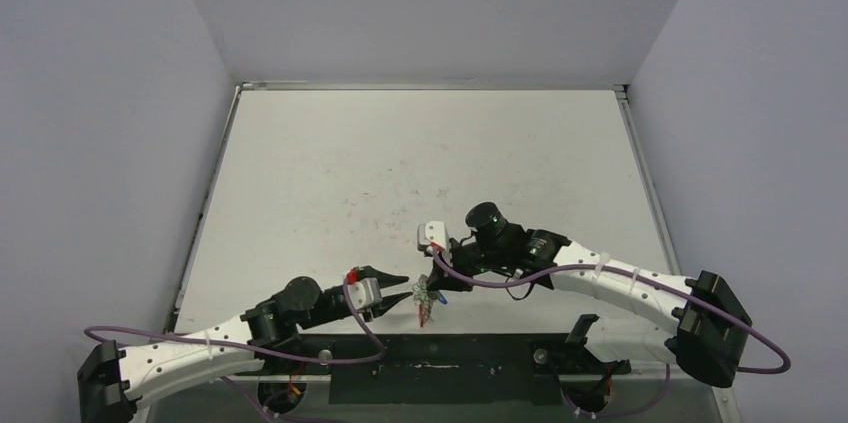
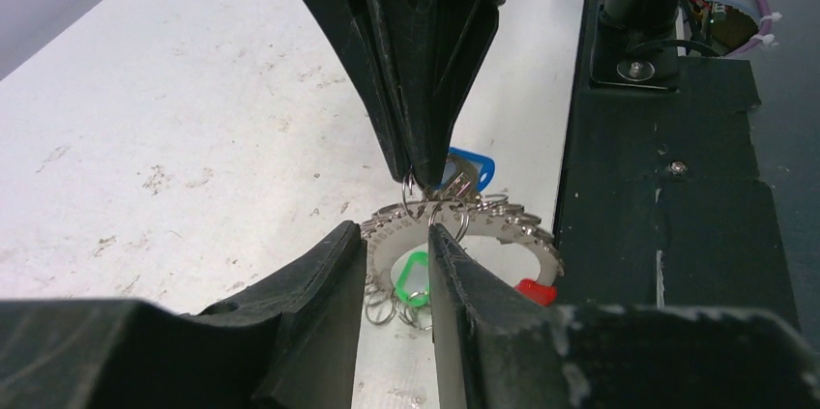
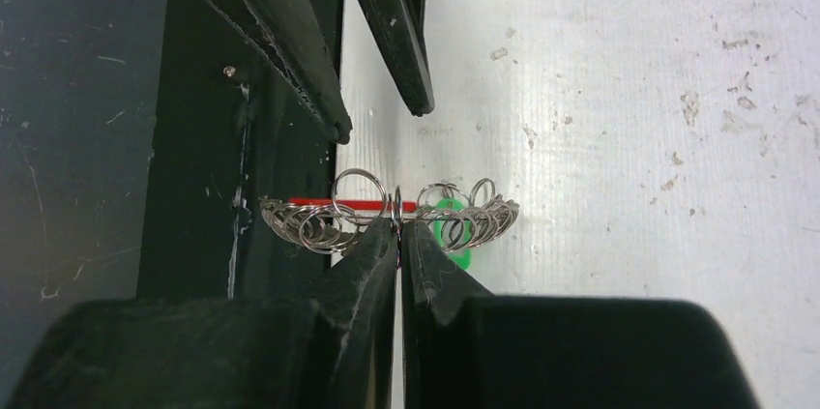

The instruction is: Put the keys on the keyring

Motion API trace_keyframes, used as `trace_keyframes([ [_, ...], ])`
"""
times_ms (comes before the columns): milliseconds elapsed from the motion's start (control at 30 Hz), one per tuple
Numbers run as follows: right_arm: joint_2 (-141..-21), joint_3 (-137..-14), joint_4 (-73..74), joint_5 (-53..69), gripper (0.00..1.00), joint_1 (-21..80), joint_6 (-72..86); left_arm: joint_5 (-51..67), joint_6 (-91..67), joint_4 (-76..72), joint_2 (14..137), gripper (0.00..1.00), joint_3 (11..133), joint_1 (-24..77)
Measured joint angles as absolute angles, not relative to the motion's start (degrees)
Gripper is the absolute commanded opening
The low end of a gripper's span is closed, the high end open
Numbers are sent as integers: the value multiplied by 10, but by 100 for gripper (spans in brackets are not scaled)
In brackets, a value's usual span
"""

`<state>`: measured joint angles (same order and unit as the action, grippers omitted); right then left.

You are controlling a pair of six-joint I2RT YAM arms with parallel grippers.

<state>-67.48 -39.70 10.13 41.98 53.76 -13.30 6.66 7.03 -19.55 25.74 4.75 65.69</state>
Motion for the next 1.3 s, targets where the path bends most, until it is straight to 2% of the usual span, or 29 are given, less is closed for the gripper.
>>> trace_keyframes([
  [200,-693,-476,229,357,0,565,-143,62,77,-191,273,27,49,657],
  [433,-738,-532,308,331,0,583,-144,64,77,-223,343,28,52,657],
  [700,-761,-541,330,327,0,594,-143,78,71,-291,426,21,57,658],
  [1100,-765,-541,334,319,0,597,-139,95,67,-338,464,28,59,660],
  [1300,-765,-541,330,319,0,597,-136,106,64,-348,472,27,59,663],
])
